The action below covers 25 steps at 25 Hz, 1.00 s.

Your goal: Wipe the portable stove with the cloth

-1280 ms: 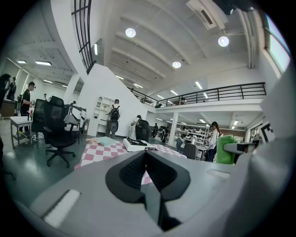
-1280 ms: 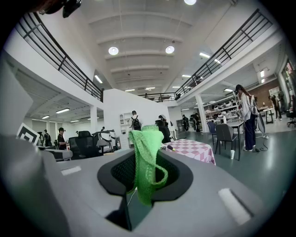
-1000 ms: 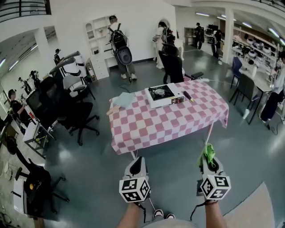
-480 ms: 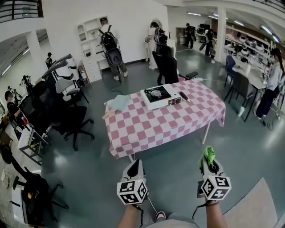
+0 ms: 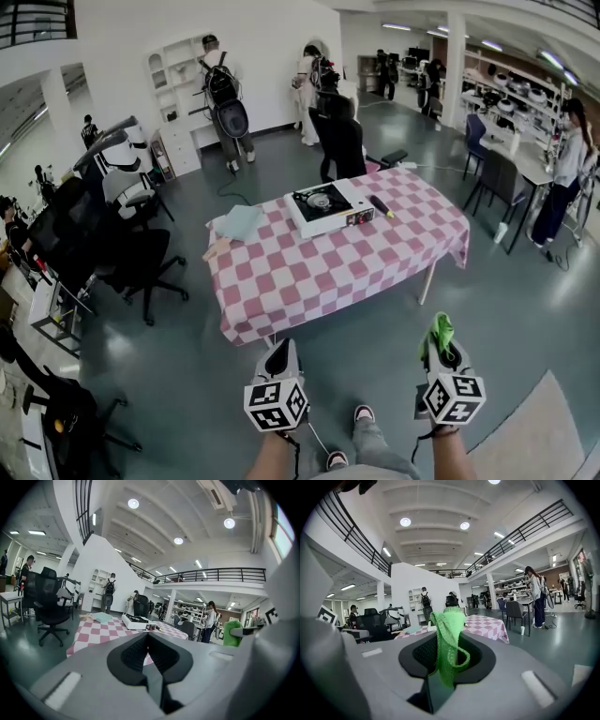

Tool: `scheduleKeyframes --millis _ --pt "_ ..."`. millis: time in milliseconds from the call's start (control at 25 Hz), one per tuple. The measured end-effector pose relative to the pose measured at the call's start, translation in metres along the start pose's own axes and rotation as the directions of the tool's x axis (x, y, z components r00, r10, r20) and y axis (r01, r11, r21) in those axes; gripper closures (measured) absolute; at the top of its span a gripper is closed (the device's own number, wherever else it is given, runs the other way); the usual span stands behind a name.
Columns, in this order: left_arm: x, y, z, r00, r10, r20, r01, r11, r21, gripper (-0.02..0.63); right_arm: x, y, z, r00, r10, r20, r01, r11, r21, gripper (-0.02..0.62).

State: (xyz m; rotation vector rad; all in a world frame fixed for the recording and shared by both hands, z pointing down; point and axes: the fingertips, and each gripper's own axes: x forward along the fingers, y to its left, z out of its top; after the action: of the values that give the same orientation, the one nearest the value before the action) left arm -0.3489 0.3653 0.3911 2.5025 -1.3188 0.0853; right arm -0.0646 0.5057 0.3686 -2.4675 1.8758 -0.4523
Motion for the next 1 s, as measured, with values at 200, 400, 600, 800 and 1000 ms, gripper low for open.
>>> scheduleKeyframes --millis 200,400,600,800,1000 --pt "0.041 -0.003 0.005 1.000 0.006 -0.004 -0.006 1.000 0.005 0.606 0.039 -0.016 0.008 1.000 0.005 0.004 -0.005 1.000 0.016 0.509" --pt "0.088 -0.010 0.020 1.000 0.024 0.003 -0.024 1.000 0.014 0.606 0.085 -0.033 0.027 0.999 0.036 0.010 -0.037 0.999 0.016 0.509" --pt "0.139 -0.021 0.029 0.999 0.044 0.000 -0.044 0.999 0.014 0.606 0.137 -0.059 0.042 0.998 0.057 -0.001 -0.057 0.998 0.023 0.509" --pt "0.186 -0.028 0.042 0.998 0.063 0.008 -0.064 0.998 0.027 0.606 0.186 -0.089 0.059 0.998 0.061 0.008 -0.061 0.997 0.044 0.509" --pt "0.220 -0.026 0.049 0.993 0.113 0.018 -0.113 0.993 0.019 0.606 0.229 -0.103 0.070 0.995 0.104 0.004 -0.104 0.993 0.049 0.509"
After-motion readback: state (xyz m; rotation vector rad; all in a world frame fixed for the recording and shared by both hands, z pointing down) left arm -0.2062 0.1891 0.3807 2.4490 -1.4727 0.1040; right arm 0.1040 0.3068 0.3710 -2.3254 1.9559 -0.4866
